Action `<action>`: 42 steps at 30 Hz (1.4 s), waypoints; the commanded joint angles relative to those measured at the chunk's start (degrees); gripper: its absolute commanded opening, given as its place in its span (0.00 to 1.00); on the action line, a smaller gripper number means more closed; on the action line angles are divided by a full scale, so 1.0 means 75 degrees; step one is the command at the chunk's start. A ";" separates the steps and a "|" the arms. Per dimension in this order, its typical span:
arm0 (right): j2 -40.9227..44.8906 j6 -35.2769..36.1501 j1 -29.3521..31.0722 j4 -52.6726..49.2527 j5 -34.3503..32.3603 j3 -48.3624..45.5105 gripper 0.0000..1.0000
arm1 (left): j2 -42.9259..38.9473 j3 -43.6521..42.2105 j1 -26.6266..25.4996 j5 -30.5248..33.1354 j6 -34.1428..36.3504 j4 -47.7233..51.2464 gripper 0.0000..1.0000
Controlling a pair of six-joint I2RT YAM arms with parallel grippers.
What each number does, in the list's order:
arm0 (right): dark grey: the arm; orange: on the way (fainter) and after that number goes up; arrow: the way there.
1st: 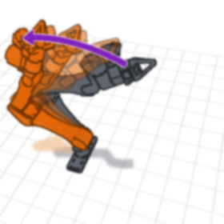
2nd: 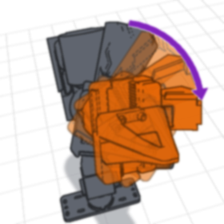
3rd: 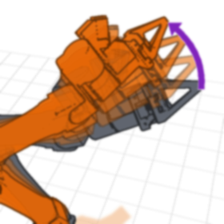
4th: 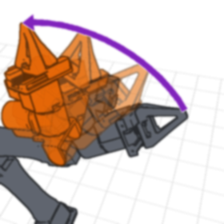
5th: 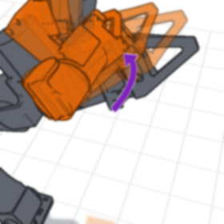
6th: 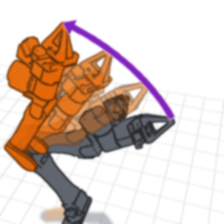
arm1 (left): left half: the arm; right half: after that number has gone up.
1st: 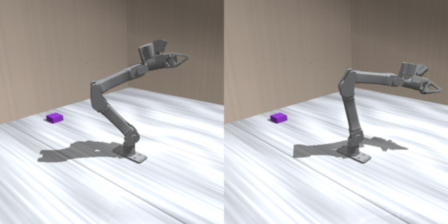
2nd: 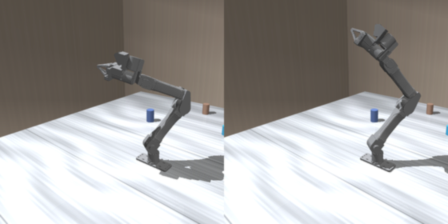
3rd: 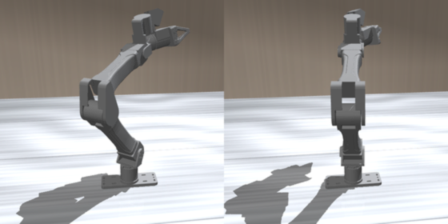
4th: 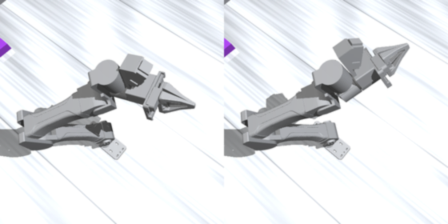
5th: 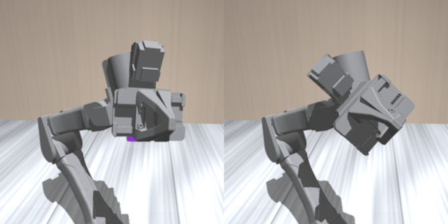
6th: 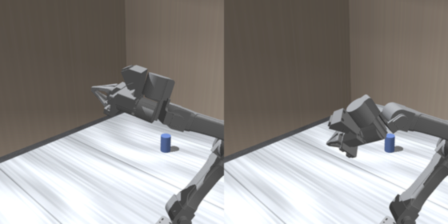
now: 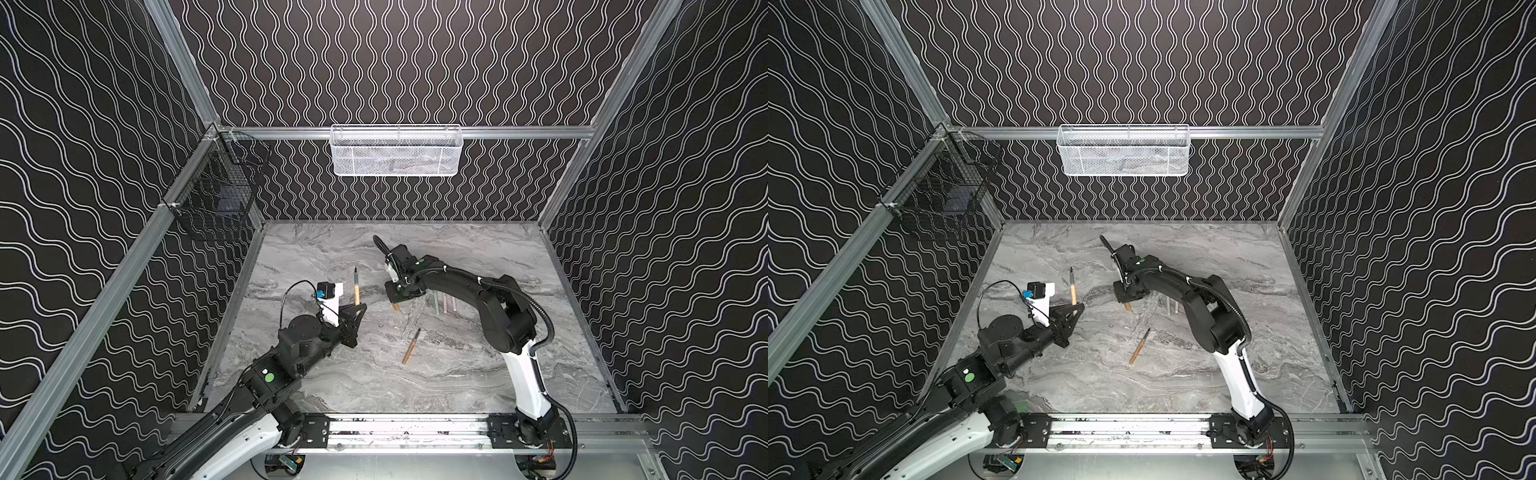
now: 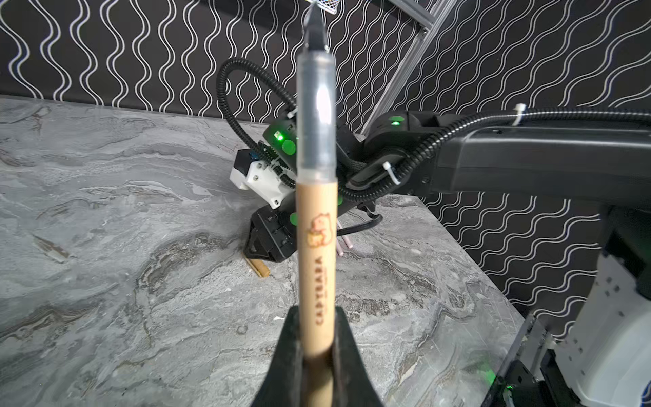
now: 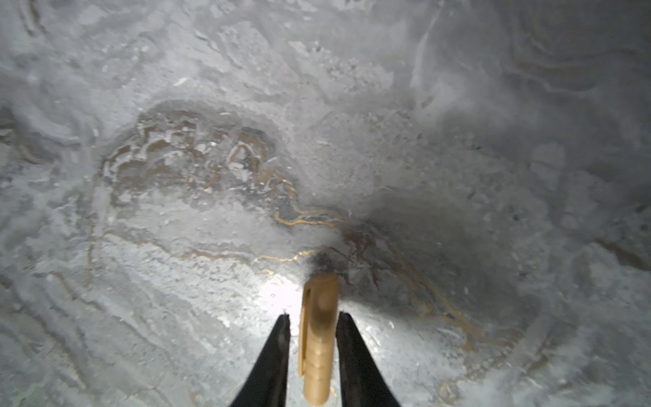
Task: Insert the pens into the pen caps
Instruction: 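Lower the right gripper onto the tan cap and close on it, then lift the tan cap with the right gripper toward the upright pen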
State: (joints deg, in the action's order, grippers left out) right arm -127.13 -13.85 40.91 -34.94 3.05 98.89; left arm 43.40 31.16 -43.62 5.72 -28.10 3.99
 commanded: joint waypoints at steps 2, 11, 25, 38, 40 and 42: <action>-0.0144 0.0159 0.0019 -0.0383 -0.0160 0.0153 0.26 | 0.0012 0.0041 0.0003 -0.0059 0.0126 -0.0168 0.00; -0.0341 0.0174 0.0025 -0.0543 -0.0100 0.0169 0.20 | 0.0120 0.0111 0.0003 -0.0223 0.0131 -0.0122 0.00; 0.0768 -0.0273 0.0019 0.0627 -0.0097 -0.0829 0.08 | 0.0288 0.0059 -0.0006 -0.0316 0.0093 -0.0285 0.00; 0.5555 -0.1034 -0.0454 0.4963 0.0371 -0.5420 0.04 | 0.1057 -0.0580 -0.0043 -0.1315 0.0069 -0.2338 0.00; 0.6405 -0.1065 -0.0495 0.5822 0.0333 -0.6319 0.04 | 0.1264 -0.0721 -0.0108 -0.1461 0.0084 -0.2822 0.00; 0.7253 -0.1143 -0.0531 0.6673 0.0315 -0.6972 0.04 | 0.1549 -0.0853 -0.0201 -0.1577 0.0090 -0.3372 0.00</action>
State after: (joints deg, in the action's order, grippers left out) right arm -78.11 -20.60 37.28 1.26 5.78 50.94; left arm 53.30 25.65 -44.58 -3.09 -28.14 -11.97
